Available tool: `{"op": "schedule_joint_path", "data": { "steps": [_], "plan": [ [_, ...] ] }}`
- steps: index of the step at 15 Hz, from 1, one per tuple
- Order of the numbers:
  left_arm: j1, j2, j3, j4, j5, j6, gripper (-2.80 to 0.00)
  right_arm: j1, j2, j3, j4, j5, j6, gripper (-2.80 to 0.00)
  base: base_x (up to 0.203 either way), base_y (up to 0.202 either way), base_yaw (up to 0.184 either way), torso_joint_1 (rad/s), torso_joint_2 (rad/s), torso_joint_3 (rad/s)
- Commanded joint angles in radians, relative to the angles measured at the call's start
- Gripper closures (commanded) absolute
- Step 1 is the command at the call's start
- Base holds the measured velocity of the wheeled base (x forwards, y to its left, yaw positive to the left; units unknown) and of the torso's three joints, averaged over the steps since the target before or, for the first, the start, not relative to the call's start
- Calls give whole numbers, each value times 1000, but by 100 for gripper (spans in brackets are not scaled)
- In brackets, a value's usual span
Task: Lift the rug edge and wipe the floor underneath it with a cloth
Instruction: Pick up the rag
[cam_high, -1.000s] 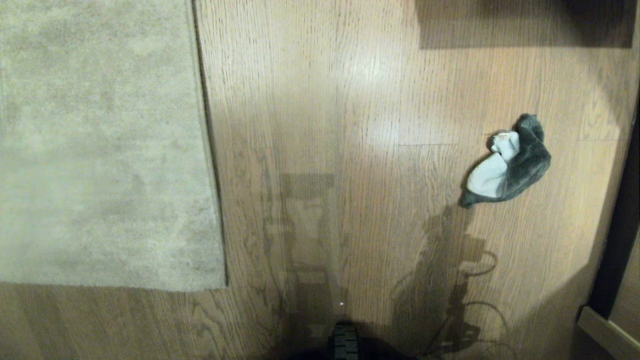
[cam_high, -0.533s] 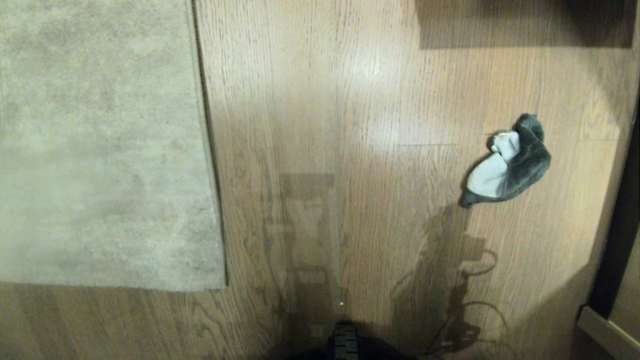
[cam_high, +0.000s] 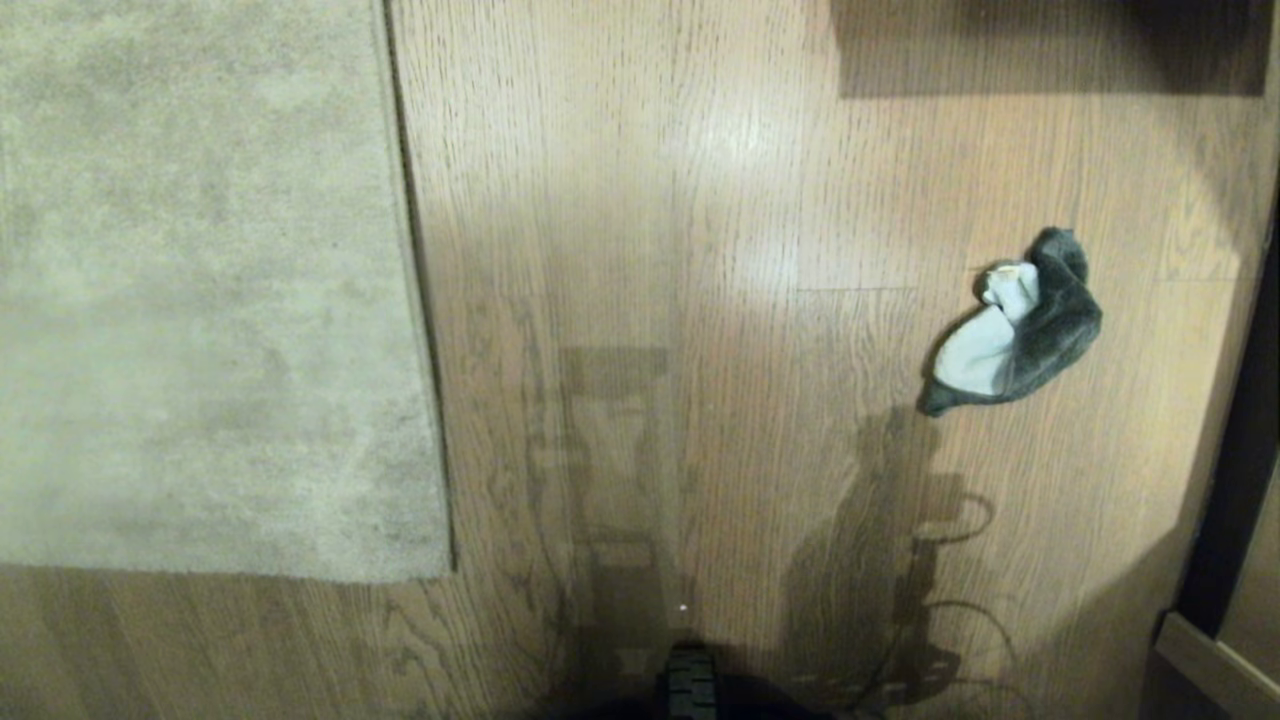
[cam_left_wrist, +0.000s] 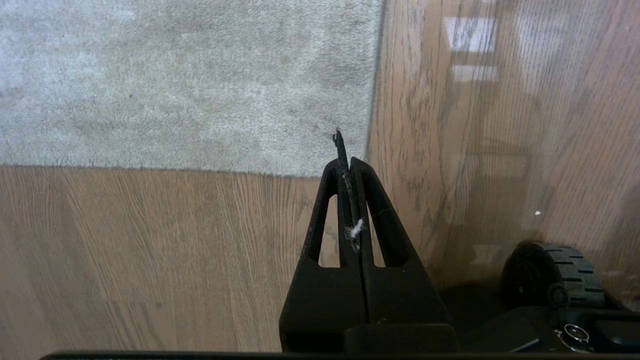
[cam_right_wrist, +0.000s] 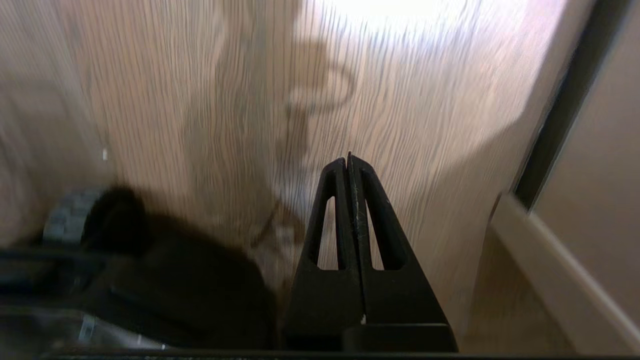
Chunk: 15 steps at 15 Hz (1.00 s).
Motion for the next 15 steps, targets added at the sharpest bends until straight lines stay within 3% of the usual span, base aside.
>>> {"op": "schedule_joint_path", "data": {
  "steps": [1, 4, 6, 12, 15],
  "plan": [
    [0, 0, 0, 0, 0, -1, 0, 39, 138, -14, -3, 8, 2, 0, 0, 0, 0, 0, 0, 0],
    [0, 0, 0, 0, 0, -1, 0, 141, 352, -97, -47, 24, 57, 0, 0, 0, 0, 0, 0, 0],
    [0, 0, 0, 0, 0, -1, 0, 164, 515, -128, -134, 28, 91, 0, 0, 0, 0, 0, 0, 0],
    [0, 0, 0, 0, 0, -1, 0, 166, 1066, -169, -698, 32, 119, 0, 0, 0, 0, 0, 0, 0],
    [0, 1, 0, 0, 0, -1, 0, 65, 1258, -249, -949, 47, 117, 0, 0, 0, 0, 0, 0, 0]
  ]
}}
